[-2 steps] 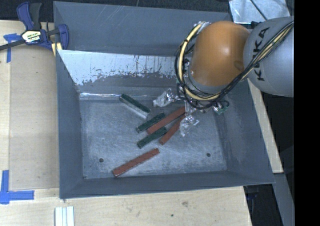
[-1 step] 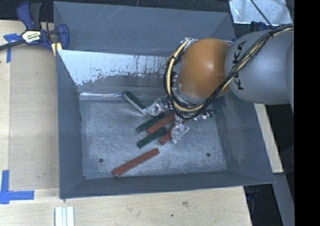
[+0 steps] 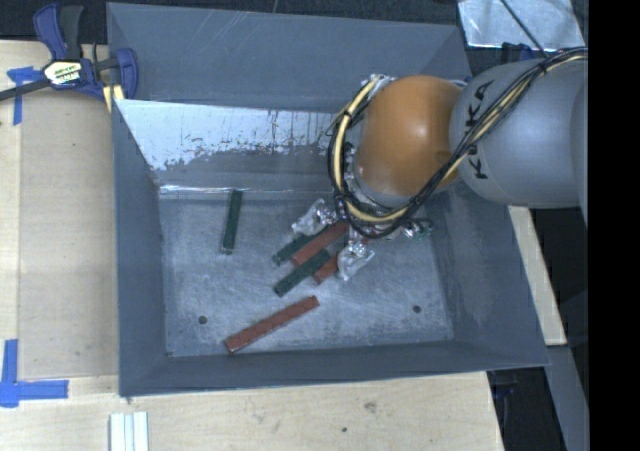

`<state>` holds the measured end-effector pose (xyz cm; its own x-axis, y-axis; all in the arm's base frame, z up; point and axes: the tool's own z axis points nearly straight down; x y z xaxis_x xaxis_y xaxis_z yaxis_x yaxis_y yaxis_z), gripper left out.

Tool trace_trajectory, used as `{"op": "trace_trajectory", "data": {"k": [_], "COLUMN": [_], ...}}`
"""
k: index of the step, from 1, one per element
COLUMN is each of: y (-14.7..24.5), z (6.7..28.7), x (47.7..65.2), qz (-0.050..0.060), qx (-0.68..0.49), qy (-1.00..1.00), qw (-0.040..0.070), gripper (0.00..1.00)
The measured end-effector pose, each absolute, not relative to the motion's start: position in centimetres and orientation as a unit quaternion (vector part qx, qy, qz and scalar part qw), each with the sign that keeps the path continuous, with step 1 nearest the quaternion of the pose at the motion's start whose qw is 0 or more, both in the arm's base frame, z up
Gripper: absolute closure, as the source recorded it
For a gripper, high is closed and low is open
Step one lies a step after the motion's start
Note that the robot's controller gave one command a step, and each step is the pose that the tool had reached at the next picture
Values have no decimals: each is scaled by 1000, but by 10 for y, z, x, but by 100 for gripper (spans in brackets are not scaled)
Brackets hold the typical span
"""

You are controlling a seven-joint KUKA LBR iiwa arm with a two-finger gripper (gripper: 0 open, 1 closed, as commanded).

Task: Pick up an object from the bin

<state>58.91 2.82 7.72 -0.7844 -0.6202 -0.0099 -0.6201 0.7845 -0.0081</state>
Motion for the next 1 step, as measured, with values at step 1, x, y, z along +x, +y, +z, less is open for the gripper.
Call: {"op": "trace_trajectory", "data": {"k": [1], "y": [28], "z": [77], "x": [589], "qz": [-2], "qx": [-328], "qy": [945], "qw": [6], "gripper": [100]}}
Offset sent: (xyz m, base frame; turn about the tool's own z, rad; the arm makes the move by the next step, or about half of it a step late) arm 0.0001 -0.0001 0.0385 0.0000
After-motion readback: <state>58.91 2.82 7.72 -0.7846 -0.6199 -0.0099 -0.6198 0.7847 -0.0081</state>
